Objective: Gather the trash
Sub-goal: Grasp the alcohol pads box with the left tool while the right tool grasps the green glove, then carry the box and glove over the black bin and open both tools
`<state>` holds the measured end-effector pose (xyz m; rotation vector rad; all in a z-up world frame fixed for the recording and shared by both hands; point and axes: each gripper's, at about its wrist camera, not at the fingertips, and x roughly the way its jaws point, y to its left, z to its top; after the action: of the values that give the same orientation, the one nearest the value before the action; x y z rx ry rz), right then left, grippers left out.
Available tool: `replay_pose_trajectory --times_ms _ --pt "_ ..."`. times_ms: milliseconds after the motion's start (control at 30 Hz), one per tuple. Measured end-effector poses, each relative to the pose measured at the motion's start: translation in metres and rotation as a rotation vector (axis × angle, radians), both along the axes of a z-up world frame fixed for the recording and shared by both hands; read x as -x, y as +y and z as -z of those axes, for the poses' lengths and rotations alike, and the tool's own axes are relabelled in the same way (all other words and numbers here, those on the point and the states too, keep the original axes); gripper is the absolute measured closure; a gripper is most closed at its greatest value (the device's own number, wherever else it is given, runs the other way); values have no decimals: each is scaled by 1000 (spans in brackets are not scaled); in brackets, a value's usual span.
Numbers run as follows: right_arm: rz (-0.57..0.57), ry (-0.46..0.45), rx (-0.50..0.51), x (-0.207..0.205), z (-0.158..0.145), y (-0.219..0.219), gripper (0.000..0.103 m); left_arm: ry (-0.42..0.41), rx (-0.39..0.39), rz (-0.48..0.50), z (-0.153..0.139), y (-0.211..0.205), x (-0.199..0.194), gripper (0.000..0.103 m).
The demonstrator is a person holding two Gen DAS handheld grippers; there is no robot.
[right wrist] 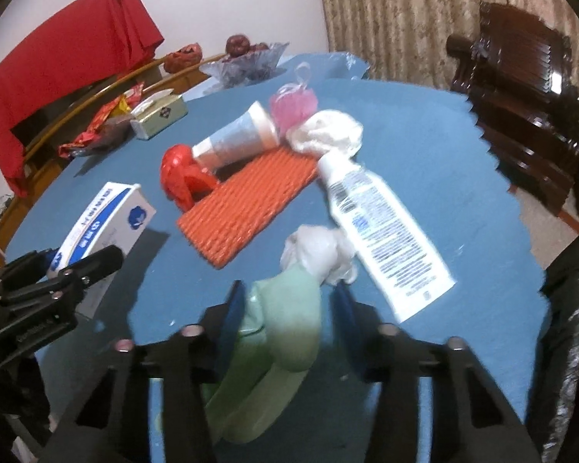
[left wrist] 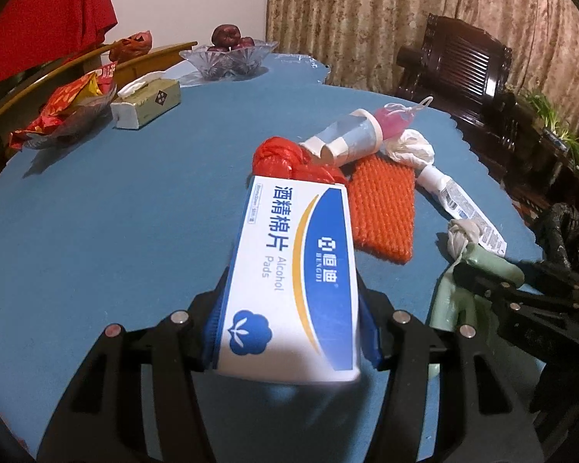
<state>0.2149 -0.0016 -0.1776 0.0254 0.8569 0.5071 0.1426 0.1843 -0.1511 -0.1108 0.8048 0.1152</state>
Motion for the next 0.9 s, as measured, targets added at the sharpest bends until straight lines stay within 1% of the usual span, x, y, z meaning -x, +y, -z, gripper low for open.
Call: replay_pose_trajectory --times_ms 100,267,533,667,900 --pt "8 5 -20 2 -1 -1 75 -8 -4 9 -3 -4 2 48" --pt "7 -19 -28 5 -15 -6 79 -17 -10 16 -9 -8 2 48" --pt "31 -95 -30 9 -51 -22 79 -53 -3 31 -25 -20 1 48" --pt "48 -152 -16 14 -72 -33 79 -82 0 48 -37 -30 -2 48" --pt "95 -211 -14 25 -101 -68 79 -133 17 101 -59 -60 -10 48"
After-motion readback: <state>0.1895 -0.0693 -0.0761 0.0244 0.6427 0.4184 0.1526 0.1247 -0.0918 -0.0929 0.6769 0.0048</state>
